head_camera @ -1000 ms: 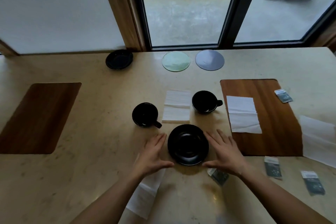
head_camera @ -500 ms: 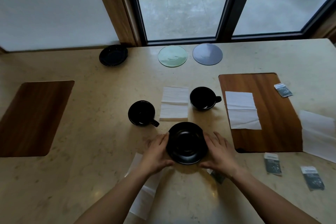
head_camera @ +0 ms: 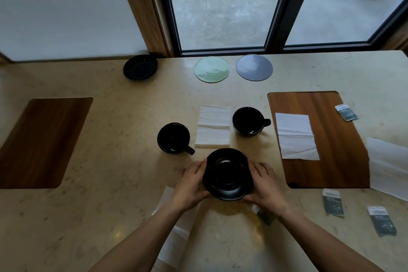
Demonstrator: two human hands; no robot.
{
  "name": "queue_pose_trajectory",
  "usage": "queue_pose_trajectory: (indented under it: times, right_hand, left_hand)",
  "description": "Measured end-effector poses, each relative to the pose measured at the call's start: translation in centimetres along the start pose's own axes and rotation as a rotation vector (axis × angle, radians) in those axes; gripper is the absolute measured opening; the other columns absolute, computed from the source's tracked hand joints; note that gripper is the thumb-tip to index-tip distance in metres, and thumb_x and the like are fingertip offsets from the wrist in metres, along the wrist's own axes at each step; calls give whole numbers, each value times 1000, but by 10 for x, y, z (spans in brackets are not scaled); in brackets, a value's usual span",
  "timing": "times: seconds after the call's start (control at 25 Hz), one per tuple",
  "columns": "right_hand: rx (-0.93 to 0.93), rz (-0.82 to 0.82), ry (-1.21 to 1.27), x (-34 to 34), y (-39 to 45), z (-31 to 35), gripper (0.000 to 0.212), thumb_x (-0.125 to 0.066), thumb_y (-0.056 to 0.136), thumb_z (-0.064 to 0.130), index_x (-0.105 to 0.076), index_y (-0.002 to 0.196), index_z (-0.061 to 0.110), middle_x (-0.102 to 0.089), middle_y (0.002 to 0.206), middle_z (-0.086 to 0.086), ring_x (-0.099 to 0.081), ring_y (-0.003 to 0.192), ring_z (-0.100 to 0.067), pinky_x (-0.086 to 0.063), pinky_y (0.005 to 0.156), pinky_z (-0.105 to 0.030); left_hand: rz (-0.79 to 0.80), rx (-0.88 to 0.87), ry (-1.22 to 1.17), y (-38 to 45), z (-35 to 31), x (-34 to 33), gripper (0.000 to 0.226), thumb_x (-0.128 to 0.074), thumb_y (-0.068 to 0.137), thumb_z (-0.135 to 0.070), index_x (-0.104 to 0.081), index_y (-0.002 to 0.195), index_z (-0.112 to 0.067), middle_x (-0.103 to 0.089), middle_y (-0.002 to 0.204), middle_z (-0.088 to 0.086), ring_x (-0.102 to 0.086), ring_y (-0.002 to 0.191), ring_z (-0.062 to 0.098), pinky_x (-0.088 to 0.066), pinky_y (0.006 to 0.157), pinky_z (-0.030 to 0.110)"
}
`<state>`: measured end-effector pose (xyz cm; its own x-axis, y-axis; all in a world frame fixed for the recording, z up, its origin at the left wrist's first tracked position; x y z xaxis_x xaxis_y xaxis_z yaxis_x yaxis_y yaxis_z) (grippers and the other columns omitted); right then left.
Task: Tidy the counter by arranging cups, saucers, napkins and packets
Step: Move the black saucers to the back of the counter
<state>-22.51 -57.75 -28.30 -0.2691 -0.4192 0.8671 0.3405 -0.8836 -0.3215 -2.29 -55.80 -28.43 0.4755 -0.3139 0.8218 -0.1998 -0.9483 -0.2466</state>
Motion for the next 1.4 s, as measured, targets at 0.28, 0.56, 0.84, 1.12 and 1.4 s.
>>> queue_pose_trajectory:
  times: [0.28,0.56,0.84,1.12,1.4]
  right_hand:
    - [49,-61,-51,36,-1,13,121,-70,66,68,0,153,20,-24,155,-3,-11,143,-23,-16,116,-36]
    - [133,-144,-64,77,1,39,122,-68,65,71,-1,153,20,-23,155,-2,-8,143,-23,-18,118,-41]
    - [189,-167,-84,111,35,86,124,-72,62,69,-5,153,19,-27,155,0,-10,143,-25,-19,118,-44]
    - [199,-193,-40,120,86,143,123,-73,62,69,-7,153,20,-30,154,2,-9,144,-26,-16,115,-39]
    - [160,-183,-34,122,145,187,123,-73,63,68,-4,153,22,-28,154,1,-6,144,-26,-14,117,-40]
  left_hand:
    - [-64,5,17,0,-10,24,106,-71,74,-55,-9,155,-23,-28,155,-1,-28,141,18,-24,114,44]
    - [-116,-7,-21,-4,-17,64,113,-75,65,-56,-16,154,-18,-36,151,3,-34,138,20,-35,110,45]
    - [-218,18,27,3,2,129,112,-70,61,-59,-24,152,-13,-43,146,5,-40,134,21,-40,107,39]
    - [-222,35,59,22,56,186,115,-65,56,-64,-23,153,-18,-43,142,2,-37,134,18,-36,108,43]
    - [-187,28,93,54,111,231,111,-79,68,-51,-16,154,-20,-30,155,2,-26,143,18,-27,115,39]
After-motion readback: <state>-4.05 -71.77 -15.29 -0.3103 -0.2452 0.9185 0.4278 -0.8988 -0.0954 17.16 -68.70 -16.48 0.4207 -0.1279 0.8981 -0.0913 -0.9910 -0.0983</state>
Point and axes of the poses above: each hand's wrist, its own y-axis towards the middle knuckle, its own x-axis out of the back of the hand, z = x × y, the point moved 10 cm from there along y, towards the middle knuckle
